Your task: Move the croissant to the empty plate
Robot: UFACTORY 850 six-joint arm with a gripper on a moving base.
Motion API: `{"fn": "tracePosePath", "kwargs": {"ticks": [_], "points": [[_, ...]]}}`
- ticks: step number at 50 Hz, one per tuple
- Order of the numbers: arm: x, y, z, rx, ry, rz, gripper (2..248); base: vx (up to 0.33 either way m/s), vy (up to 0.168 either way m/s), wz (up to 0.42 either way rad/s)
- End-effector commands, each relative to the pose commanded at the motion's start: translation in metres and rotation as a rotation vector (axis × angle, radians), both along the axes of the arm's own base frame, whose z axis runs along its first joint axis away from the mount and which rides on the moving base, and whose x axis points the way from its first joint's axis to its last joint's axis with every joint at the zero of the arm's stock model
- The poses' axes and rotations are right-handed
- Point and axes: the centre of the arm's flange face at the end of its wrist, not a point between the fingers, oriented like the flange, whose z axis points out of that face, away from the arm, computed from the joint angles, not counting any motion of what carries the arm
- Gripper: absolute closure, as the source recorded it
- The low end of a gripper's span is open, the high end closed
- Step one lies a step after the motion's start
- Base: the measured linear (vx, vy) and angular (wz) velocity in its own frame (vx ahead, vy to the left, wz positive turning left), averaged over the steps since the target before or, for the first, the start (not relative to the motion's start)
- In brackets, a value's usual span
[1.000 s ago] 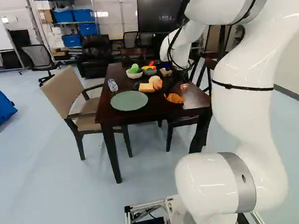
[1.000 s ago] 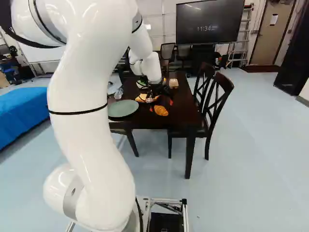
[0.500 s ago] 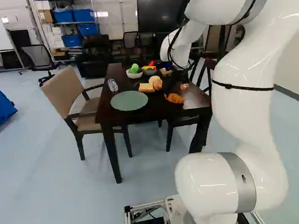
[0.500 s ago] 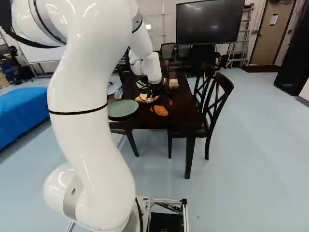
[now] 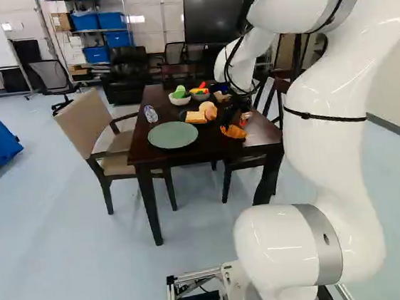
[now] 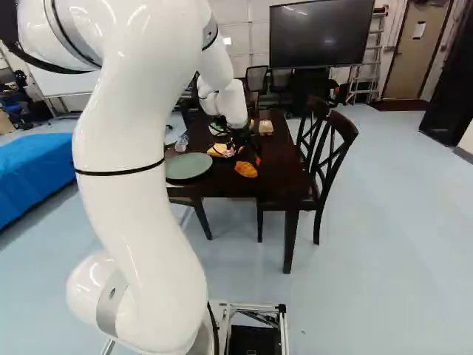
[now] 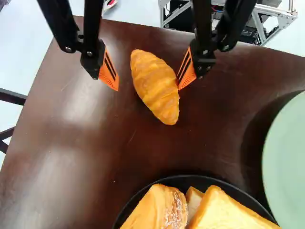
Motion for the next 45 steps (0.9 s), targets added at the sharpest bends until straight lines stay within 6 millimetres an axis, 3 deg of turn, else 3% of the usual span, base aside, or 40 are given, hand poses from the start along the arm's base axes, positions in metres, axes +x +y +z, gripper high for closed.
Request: {"fn": "tracePosePath", "kwargs": {"ticks": [1, 6, 7, 16, 17, 21, 22, 45], "points": [[0.0000, 0.0000, 0.0000, 0.000, 0.000, 0.000, 78, 0.000, 0.000, 0.000], [0.0000, 0.0000, 0.0000, 0.000, 0.000, 0.000, 78, 0.000, 0.000, 0.000], [0.0000, 0.0000, 0.0000, 0.000, 0.000, 0.000, 90, 0.000, 0.000, 0.000], [0.0000, 0.0000, 0.0000, 0.000, 0.000, 0.000, 102, 0.000, 0.000, 0.000], [0.0000, 0.0000, 0.0000, 0.000, 0.000, 0.000, 114, 0.000, 0.000, 0.000], [0.0000, 0.0000, 0.0000, 0.000, 0.000, 0.000, 114, 0.000, 0.000, 0.000], [0.0000, 0.0000, 0.0000, 0.000, 0.000, 0.000, 126, 0.000, 0.000, 0.000], [0.0000, 0.0000, 0.0000, 0.000, 0.000, 0.000, 128, 0.000, 0.000, 0.000]]}}
